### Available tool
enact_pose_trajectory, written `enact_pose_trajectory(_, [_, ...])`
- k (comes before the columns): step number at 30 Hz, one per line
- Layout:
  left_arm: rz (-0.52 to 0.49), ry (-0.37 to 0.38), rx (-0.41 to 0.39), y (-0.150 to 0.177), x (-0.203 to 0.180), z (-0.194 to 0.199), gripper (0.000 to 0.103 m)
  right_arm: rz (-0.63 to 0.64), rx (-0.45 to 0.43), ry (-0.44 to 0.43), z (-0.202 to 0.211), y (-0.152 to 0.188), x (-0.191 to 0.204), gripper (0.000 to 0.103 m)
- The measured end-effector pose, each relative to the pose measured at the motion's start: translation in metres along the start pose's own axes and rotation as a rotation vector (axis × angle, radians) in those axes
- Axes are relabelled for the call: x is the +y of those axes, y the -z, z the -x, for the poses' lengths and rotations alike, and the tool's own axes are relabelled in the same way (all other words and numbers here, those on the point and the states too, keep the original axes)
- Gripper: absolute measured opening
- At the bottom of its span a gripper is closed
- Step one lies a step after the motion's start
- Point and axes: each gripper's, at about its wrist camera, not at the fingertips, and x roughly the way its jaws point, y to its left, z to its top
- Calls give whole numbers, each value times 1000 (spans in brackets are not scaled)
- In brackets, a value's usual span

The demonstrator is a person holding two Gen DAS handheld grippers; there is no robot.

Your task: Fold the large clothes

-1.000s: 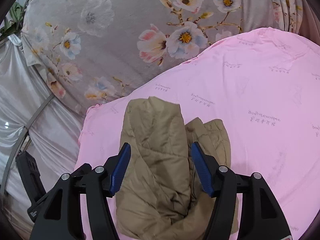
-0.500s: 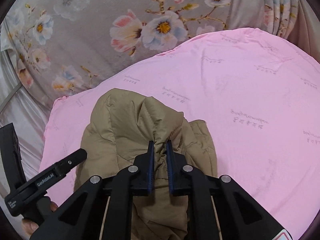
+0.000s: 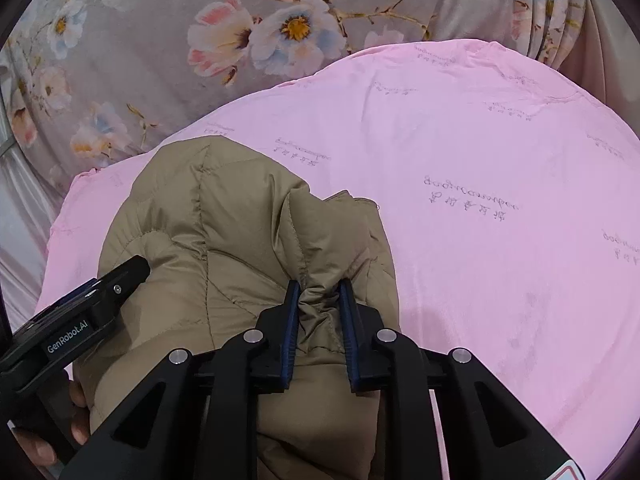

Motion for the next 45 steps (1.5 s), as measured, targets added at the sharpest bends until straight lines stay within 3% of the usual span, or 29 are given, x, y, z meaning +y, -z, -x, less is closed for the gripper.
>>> enact_pose_trajectory(10, [-36,-49,-47,7,-11,-14,94,-49,-23,-62,-18,7,-16,21])
enact_pose_trajectory(36, [-39,-56,-65,5,-16,-23,98,-99,-55,-127,-24,9,-29,23])
enact_pose_trajectory(40, [-31,-38,-72,3,-13,-21,98,-204,-56,-212,-18,8,-49,28])
enact_pose_trajectory(43, [-23,-11,-57,3,-5,-9,98,-253,-63,-188,7,8,-59,43])
enact_pose_trajectory(45, [-15,-7,-43,5,1,5,97,-221,-65,-156,27,8,-57,41])
